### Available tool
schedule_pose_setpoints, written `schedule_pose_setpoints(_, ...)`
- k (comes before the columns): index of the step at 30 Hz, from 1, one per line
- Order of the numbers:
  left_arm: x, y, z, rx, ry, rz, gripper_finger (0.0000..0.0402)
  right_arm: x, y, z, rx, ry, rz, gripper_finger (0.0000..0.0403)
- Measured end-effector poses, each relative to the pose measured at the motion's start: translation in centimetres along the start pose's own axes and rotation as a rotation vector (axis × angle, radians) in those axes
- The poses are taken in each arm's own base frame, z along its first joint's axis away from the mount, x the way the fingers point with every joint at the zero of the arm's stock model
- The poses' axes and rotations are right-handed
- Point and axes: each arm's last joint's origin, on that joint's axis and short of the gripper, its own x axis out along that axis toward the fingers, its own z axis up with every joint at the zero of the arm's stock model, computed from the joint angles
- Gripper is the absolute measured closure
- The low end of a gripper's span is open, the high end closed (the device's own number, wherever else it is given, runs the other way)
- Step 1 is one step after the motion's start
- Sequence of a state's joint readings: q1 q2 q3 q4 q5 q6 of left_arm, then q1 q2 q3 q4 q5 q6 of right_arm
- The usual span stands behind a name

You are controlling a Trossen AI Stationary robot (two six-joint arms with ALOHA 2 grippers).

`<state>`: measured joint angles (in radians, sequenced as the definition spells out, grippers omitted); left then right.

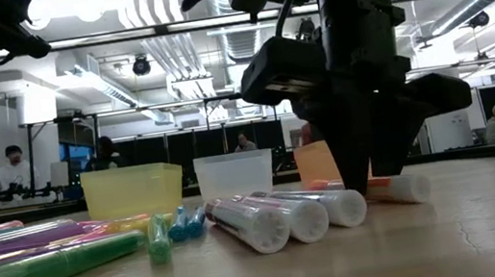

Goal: Pick & Place Markers
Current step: Put the orange marker pen into the orange bin

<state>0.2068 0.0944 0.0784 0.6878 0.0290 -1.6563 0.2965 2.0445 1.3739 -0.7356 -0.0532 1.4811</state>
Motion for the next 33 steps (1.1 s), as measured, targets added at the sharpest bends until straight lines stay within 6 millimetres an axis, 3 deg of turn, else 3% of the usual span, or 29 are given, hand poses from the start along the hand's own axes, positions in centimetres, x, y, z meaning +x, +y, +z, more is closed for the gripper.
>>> schedule_pose_setpoints(7,0.0,0.0,0.0,0.000,0.000,0.001,0.0290,-0.3,0.0,0.3,-0.007,0.009,0.011,0.0350)
schedule_pose_setpoints(13,0.0,0.0,0.0,0.005,0.000,0.001,0.0290,-1.4,0.1,0.3,0.021,-0.010,0.052,0.0352)
schedule_pose_setpoints(26,0.0,0.1,0.0,0.032,-0.005,0.012,0.0290,-8.4,-1.3,0.7,0.112,-0.206,0.123,0.0347)
schedule_pose_setpoints(33,0.0,0.1,0.0,0.032,-0.005,0.014,0.0290,-12.0,-3.0,3.3,0.137,-0.362,0.139,0.0347)
